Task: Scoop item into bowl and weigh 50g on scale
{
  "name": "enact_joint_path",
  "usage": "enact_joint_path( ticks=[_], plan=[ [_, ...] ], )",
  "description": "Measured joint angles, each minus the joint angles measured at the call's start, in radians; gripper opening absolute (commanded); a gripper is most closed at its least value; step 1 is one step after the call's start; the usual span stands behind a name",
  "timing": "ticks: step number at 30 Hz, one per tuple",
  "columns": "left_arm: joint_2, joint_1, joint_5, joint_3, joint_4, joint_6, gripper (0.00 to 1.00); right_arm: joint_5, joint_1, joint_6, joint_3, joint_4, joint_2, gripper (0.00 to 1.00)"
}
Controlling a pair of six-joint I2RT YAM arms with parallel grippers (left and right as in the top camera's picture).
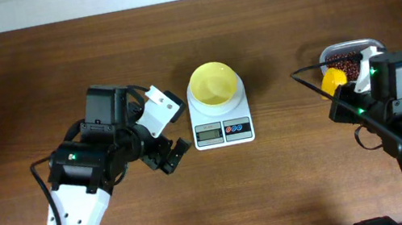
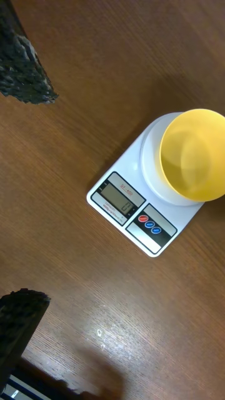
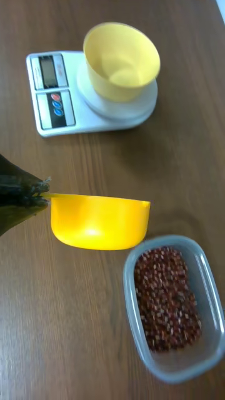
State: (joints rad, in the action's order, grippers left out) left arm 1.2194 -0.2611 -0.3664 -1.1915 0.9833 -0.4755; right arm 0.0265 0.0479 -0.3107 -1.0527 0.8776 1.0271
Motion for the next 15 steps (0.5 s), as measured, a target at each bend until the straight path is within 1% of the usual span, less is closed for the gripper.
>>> enact_joint_path(
  ticks=[5, 10, 13, 15],
  plan=[
    [0.000, 0.000, 0.000, 0.000, 0.000, 0.000, 0.99, -0.061, 0.000, 0.000, 0.000, -0.027, 0.019, 0.04],
    [0.000, 0.000, 0.000, 0.000, 0.001, 0.000, 0.99, -0.136, 0.000, 0.002, 0.000, -0.104, 0.097, 0.04],
    [0.000, 0.000, 0.000, 0.000, 0.000, 0.000, 0.99, -0.182, 0.000, 0.040, 0.000, -0.173, 0.139, 0.04],
    [0.000, 0.000, 0.000, 0.000, 0.001, 0.000, 0.99, -0.220, 0.000, 0.093, 0.000, -0.236, 0.151, 0.04]
  ],
)
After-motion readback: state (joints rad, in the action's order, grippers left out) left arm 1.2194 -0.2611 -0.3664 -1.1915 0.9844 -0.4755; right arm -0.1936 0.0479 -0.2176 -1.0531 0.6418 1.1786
